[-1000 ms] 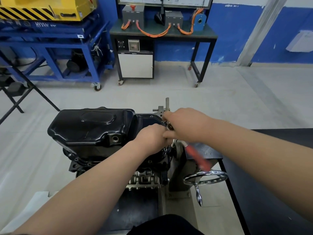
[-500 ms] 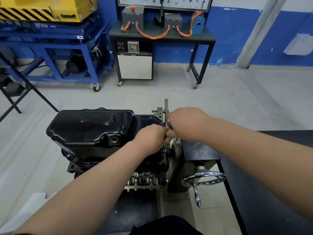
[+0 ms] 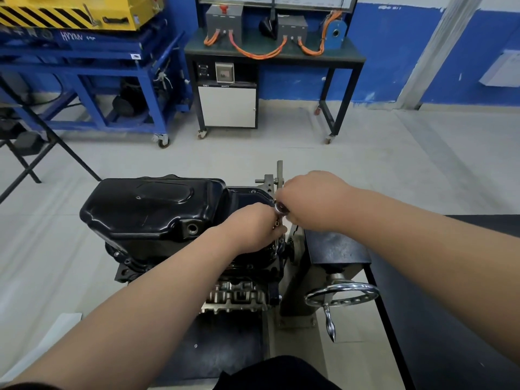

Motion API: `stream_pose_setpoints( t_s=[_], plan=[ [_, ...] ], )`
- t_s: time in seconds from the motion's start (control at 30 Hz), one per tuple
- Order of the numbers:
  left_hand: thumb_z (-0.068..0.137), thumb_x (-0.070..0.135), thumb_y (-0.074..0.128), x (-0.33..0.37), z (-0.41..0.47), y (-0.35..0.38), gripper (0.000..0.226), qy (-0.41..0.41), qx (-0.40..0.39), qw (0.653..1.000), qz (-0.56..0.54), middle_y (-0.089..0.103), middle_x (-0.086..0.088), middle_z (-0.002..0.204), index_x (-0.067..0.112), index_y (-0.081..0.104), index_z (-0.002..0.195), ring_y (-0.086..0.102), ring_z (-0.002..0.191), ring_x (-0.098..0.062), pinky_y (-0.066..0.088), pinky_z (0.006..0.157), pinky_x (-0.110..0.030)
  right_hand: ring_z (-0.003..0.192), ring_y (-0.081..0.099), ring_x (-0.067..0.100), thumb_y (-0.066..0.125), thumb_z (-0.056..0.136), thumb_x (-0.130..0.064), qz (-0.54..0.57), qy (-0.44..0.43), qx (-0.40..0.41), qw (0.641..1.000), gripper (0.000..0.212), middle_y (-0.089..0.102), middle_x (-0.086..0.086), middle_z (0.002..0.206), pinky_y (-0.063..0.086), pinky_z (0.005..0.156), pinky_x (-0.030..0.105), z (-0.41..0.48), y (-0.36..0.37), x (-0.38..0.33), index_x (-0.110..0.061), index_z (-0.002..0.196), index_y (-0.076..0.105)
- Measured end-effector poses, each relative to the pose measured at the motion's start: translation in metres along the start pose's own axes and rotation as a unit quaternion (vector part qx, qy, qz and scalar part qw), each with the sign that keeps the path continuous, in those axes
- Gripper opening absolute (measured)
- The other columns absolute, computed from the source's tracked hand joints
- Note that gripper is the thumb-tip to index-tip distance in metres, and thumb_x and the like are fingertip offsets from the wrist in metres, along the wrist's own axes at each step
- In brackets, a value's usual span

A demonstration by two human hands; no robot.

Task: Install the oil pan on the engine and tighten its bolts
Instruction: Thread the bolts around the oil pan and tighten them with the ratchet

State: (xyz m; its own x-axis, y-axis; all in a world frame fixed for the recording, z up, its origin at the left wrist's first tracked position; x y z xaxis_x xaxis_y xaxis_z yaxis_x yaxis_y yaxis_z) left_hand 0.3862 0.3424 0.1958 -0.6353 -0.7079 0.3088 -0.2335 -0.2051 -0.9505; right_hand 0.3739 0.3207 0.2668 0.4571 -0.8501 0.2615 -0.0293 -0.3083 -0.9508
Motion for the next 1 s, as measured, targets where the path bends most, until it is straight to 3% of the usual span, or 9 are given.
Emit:
stream_pose_setpoints(
  t_s=[0.1,0.23,0.33,0.47,0.57,0.67,0.77,0.83,1.0],
  plan=[
    [0.09,0.038,0.05,0.002,0.001,0.001,0.028,0.004,-0.004,1.0,0.007,0.052,0.003,0.066,0.02,0.051,0.069,0.051,0.064,-0.021,0.036,0.053,-0.029,0.079,0.058,0.023,0.051,0.087,-0.03,-0.04,-0.05,0.005,0.998,0.01,0.06,-0.001,0.09,0.047,0.074,0.035,-0.001,0.001,-0.003,-0.023,0.091,0.058],
    [0.091,0.041,0.043,-0.005,0.003,0.001,0.038,-0.033,0.021,0.999,-0.005,0.048,0.002,0.059,0.016,0.042,0.062,0.05,0.059,-0.023,0.032,0.049,-0.029,0.053,0.041,0.017,0.037,0.088,-0.061,0.002,0.072,-0.007,0.997,0.05,0.044,-0.002,0.062,0.027,0.047,0.025,-0.002,0.007,0.016,-0.021,0.06,0.045],
    [0.094,0.036,0.039,0.0,0.002,0.005,0.038,-0.004,0.019,1.0,0.002,0.039,0.005,0.054,0.018,0.034,0.061,0.048,0.059,-0.026,0.036,0.052,-0.03,0.057,0.045,0.018,0.047,0.088,-0.048,0.019,0.044,-0.012,0.999,0.034,0.051,0.0,0.072,0.031,0.047,0.026,0.001,0.01,0.013,-0.021,0.069,0.05],
    [0.092,0.036,0.046,0.006,0.002,0.005,0.043,0.026,0.001,0.999,0.03,0.034,0.006,0.055,0.026,0.024,0.057,0.043,0.057,-0.024,0.035,0.052,-0.03,0.091,0.056,0.023,0.051,0.088,-0.03,0.008,-0.06,0.004,0.998,0.016,0.054,-0.002,0.101,0.042,0.071,0.032,-0.001,0.006,0.005,-0.022,0.101,0.056],
    [0.09,0.048,0.047,-0.003,0.004,0.003,0.043,-0.021,0.008,1.0,0.018,0.039,0.008,0.054,0.024,0.033,0.056,0.045,0.055,-0.02,0.031,0.048,-0.027,0.067,0.053,0.022,0.043,0.089,-0.052,-0.009,-0.008,0.024,1.0,0.035,0.055,-0.002,0.078,0.039,0.059,0.03,-0.002,0.004,0.005,-0.021,0.081,0.059],
    [0.091,0.037,0.042,-0.008,0.005,0.002,0.041,-0.043,0.011,0.999,0.006,0.04,0.005,0.053,0.022,0.034,0.054,0.046,0.055,-0.023,0.026,0.043,-0.025,0.053,0.043,0.015,0.041,0.089,-0.054,0.023,0.06,0.008,0.998,0.045,0.047,-0.003,0.064,0.027,0.047,0.026,0.0,0.01,0.011,-0.019,0.061,0.049],
    [0.092,0.036,0.045,0.0,0.004,0.004,0.03,0.009,-0.015,1.0,0.024,0.046,0.003,0.061,0.018,0.048,0.069,0.053,0.061,-0.023,0.035,0.05,-0.029,0.076,0.056,0.021,0.051,0.088,-0.037,0.002,-0.029,0.025,0.999,0.017,0.055,-0.001,0.092,0.038,0.06,0.03,0.004,0.006,0.0,-0.021,0.089,0.056],
    [0.092,0.038,0.048,0.003,0.004,0.004,0.025,0.021,-0.023,0.999,0.029,0.05,0.002,0.069,0.016,0.056,0.084,0.057,0.071,-0.024,0.04,0.057,-0.03,0.081,0.056,0.022,0.052,0.087,-0.036,0.0,-0.054,0.036,0.998,0.019,0.054,0.0,0.098,0.037,0.065,0.031,0.002,0.005,0.001,-0.021,0.098,0.056],
    [0.091,0.04,0.044,-0.003,0.005,0.002,0.034,-0.007,-0.012,1.0,-0.002,0.042,0.004,0.057,0.019,0.045,0.064,0.05,0.063,-0.026,0.037,0.054,-0.03,0.054,0.041,0.015,0.038,0.089,-0.058,0.044,0.085,0.005,0.995,0.049,0.043,-0.002,0.064,0.026,0.047,0.026,-0.001,0.013,0.019,-0.021,0.058,0.043]
  ],
)
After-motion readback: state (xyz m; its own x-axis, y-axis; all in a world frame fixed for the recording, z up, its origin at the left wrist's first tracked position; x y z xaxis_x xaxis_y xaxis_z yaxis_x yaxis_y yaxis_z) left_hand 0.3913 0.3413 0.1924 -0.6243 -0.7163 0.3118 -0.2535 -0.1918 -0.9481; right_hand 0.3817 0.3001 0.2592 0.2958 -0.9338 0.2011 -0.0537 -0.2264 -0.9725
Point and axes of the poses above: each hand's wrist, its own z-axis towards the middle knuckle, its own y-axis out of the palm, x = y × z, the point moved 10 cm from there along z, towards the middle knuckle
